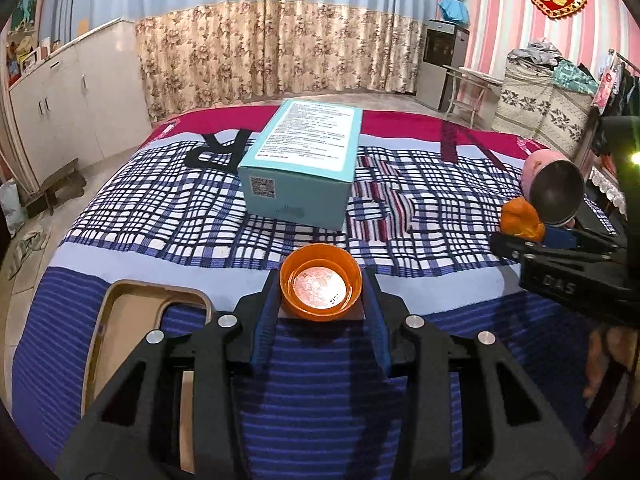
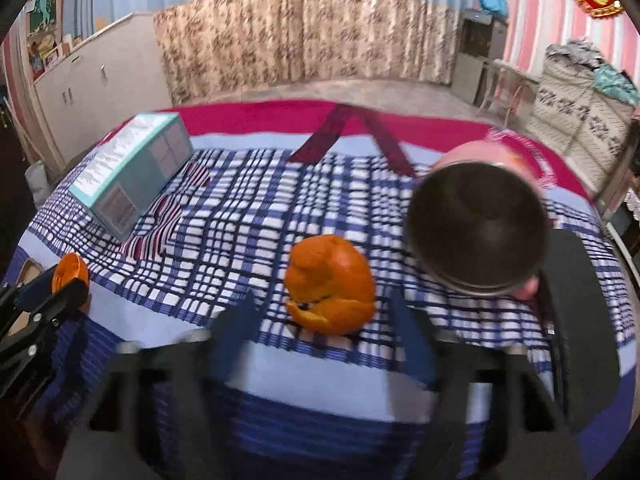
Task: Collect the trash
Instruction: 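Grasp the orange round lid with the left gripper while the right grasps the orange peel, then carry the lid and peel over the blue basket and open both grippers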
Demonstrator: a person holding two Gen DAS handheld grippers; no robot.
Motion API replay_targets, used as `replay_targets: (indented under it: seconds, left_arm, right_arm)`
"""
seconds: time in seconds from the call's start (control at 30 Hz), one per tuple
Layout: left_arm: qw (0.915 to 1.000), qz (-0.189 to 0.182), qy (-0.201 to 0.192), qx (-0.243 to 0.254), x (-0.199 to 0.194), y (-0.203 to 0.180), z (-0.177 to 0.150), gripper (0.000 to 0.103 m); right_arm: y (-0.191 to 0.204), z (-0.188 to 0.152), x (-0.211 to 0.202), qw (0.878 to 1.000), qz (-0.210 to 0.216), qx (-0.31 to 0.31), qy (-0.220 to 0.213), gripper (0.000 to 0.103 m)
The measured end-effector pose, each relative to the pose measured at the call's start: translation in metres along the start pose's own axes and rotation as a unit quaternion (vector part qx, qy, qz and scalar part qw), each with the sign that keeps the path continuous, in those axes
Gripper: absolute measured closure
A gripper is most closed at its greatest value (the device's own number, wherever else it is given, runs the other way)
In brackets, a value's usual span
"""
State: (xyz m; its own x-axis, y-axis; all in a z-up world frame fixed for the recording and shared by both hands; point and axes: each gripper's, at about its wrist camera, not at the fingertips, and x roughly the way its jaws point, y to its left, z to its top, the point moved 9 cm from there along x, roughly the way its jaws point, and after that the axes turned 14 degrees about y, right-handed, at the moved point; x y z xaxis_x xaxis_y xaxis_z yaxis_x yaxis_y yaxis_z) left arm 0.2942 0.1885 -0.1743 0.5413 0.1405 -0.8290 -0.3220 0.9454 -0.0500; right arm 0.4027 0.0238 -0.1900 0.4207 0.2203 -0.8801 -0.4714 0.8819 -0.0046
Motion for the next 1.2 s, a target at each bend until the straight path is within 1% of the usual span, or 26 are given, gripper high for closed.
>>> replay_targets:
  seconds: [0.03,0.07,0.1,0.23,0.4,0.43,0.5,0.53,0.57,0.63,0.73,0.8,0.83,0.87,0.93,0.97,1.03,1.07,1.17,1.2]
  left_arm:
    - [1.0000,0.000,0.001,0.000,0.001,0.001,-0.001,0.064]
    - [1.0000,-0.002,0.002,0.000,0.002,0.001,0.000,0.064]
    - [1.0000,-0.002,0.004,-0.001,0.003,0.001,0.000,0.064]
    - [1.0000,-0.004,0.002,0.000,0.002,0.001,0.001,0.064]
    - [0.9992,-0.009,-0.016,0.035,-0.010,-0.019,0.002,0.064]
    - [0.9988,-0.013,-0.020,0.043,-0.016,-0.027,0.002,0.064]
    - [0.9978,-0.028,-0.026,0.054,-0.028,-0.043,0.001,0.064]
    - [0.9969,-0.038,-0.031,0.062,-0.036,-0.054,0.002,0.064]
    - [0.9958,-0.045,-0.037,0.070,-0.045,-0.066,0.002,0.064]
    - [0.9931,-0.061,-0.053,0.085,-0.062,-0.088,0.005,0.064]
    - [0.9864,-0.091,-0.078,0.112,-0.093,-0.132,0.007,0.064]
    - [0.9822,-0.107,-0.086,0.128,-0.107,-0.156,0.006,0.064]
    - [0.9790,-0.118,-0.090,0.139,-0.117,-0.174,0.004,0.064]
    - [0.9766,-0.126,-0.094,0.147,-0.124,-0.188,0.001,0.064]
    - [0.9709,-0.142,-0.101,0.164,-0.139,-0.219,-0.004,0.064]
    - [0.9681,-0.150,-0.104,0.172,-0.146,-0.234,-0.007,0.064]
    - [0.9625,-0.167,-0.106,0.185,-0.156,-0.263,-0.014,0.064]
    - [0.9598,-0.176,-0.105,0.191,-0.160,-0.277,-0.018,0.064]
    - [0.9511,-0.190,-0.105,0.220,-0.170,-0.324,-0.034,0.064]
    - [0.9475,-0.193,-0.107,0.231,-0.173,-0.340,-0.041,0.064]
  right_arm:
    - [0.001,0.000,-0.002,1.000,0.001,-0.001,-0.006,0.061]
    - [0.001,-0.001,-0.005,1.000,0.004,0.001,-0.011,0.069]
    - [-0.001,-0.004,-0.011,1.000,0.006,0.006,-0.020,0.073]
    - [-0.015,-0.025,-0.035,0.999,-0.002,0.021,-0.047,0.076]
    - [-0.054,-0.064,-0.083,0.994,-0.003,0.070,-0.079,0.076]
    - [-0.062,-0.073,-0.094,0.993,-0.008,0.078,-0.084,0.076]
    - [-0.080,-0.097,-0.121,0.990,-0.029,0.092,-0.100,0.076]
    - [-0.086,-0.103,-0.130,0.989,-0.036,0.097,-0.105,0.076]
    - [-0.098,-0.117,-0.147,0.986,-0.049,0.108,-0.115,0.076]
    - [-0.120,-0.132,-0.173,0.981,-0.062,0.130,-0.130,0.076]
    - [-0.157,-0.167,-0.217,0.969,-0.086,0.173,-0.155,0.076]
    - [-0.182,-0.188,-0.243,0.959,-0.107,0.202,-0.170,0.076]
    - [-0.194,-0.198,-0.254,0.953,-0.119,0.216,-0.177,0.076]
    - [-0.209,-0.212,-0.268,0.944,-0.132,0.235,-0.188,0.076]
    - [-0.232,-0.234,-0.283,0.931,-0.151,0.265,-0.200,0.076]
    - [-0.249,-0.249,-0.291,0.922,-0.166,0.284,-0.205,0.076]
    - [-0.270,-0.267,-0.299,0.909,-0.190,0.307,-0.208,0.076]
    - [-0.286,-0.281,-0.304,0.901,-0.202,0.324,-0.207,0.076]
    - [-0.314,-0.312,-0.313,0.883,-0.214,0.361,-0.209,0.076]
    - [-0.321,-0.319,-0.315,0.879,-0.217,0.369,-0.209,0.076]
